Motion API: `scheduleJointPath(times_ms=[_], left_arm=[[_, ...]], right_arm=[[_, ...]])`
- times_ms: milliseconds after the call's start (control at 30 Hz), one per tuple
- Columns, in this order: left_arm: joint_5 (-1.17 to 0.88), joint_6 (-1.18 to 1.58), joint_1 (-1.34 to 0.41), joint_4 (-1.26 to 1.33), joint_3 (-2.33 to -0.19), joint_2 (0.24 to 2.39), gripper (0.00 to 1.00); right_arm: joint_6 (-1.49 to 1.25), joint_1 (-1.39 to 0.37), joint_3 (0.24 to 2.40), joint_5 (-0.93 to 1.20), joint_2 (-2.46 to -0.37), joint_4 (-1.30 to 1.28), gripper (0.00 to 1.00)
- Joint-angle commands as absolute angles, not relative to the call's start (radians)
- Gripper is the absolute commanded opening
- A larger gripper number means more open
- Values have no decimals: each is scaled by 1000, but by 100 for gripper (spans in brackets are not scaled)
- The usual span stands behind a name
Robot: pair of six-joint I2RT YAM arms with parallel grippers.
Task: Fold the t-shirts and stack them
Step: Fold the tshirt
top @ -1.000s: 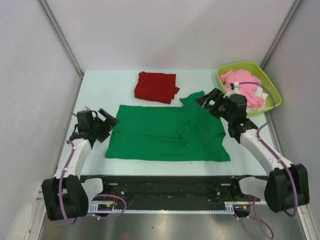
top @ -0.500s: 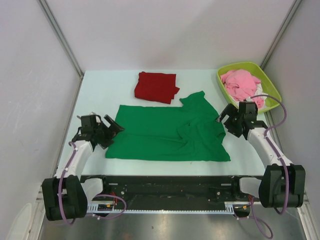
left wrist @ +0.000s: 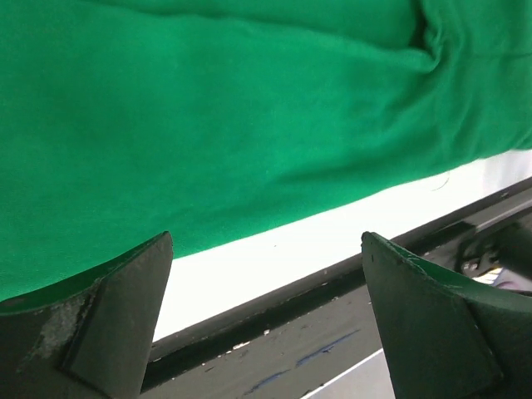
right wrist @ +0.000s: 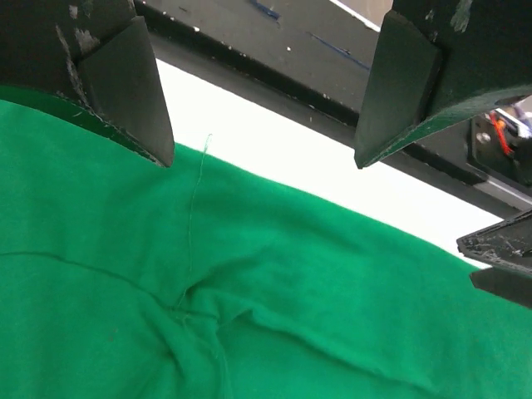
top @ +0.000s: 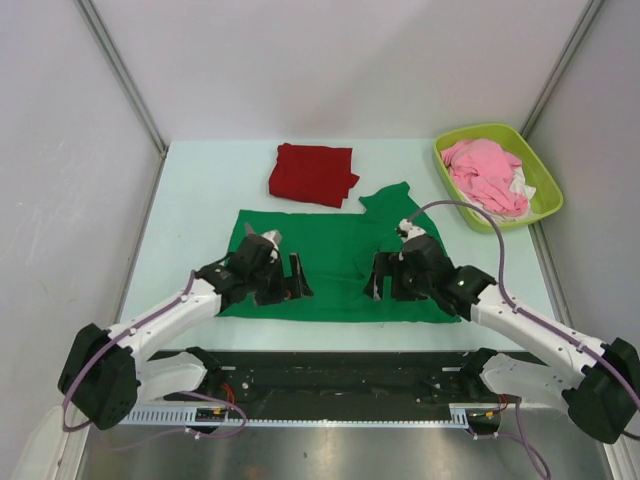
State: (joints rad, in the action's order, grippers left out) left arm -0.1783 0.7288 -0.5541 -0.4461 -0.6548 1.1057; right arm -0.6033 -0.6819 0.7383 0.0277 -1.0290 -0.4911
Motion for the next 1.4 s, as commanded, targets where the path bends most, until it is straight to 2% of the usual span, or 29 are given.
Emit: scheduleJointPath(times_ms=[0,100,233,300,400,500,533,567,767,900,1000,1100,1167,1233,1367], left_arm=[[-63,696,-633,-414,-686,1135,100],[-5,670,-661,-432,-690,1096,100],[233,628,-799,-579,-754,1052,100],[343,589,-862,-627,-784,1071,100],[379,629,-957,-664,-798,1104,100],[258,747,-963,-551,-688,1011,100],[227,800,-963,-455,-593,959,100],[200,904,-963,-399,-537,834,100],[189,1479,-963,-224,-148,399,97],[262,1601,-974,-253,-43,238,96],[310,1609,-977,-255,-60,267,96],[276,1623,-977,-103,-51,426,96],[218,1628,-977,-3,-67,605,96],[192,1624,-983,70,-103,749,96],[156,1660,-985,106,-121,856,96]], right_arm=[[-623,-802,736,-144,-1061,-521,93],[-629,-843,733,-227,-1033,-563,92],[-615,-906,768,-368,-1008,-693,89],[-632,-948,807,-400,-1031,-753,89],[-666,-1037,802,-391,-1049,-723,90],[-788,-1091,746,-357,-1000,-660,92],[-837,-1095,718,-371,-967,-646,92],[-883,-1100,688,-371,-890,-623,92],[-1363,-1152,382,-412,-614,-451,88],[-1543,-1274,275,-543,-569,-359,87],[-1627,-1322,244,-613,-627,-272,87],[-1684,-1347,255,-663,-761,-172,85],[-1695,-1359,273,-695,-854,-114,84],[-1718,-1364,287,-713,-917,-98,83],[-1793,-1365,307,-742,-959,-161,80]])
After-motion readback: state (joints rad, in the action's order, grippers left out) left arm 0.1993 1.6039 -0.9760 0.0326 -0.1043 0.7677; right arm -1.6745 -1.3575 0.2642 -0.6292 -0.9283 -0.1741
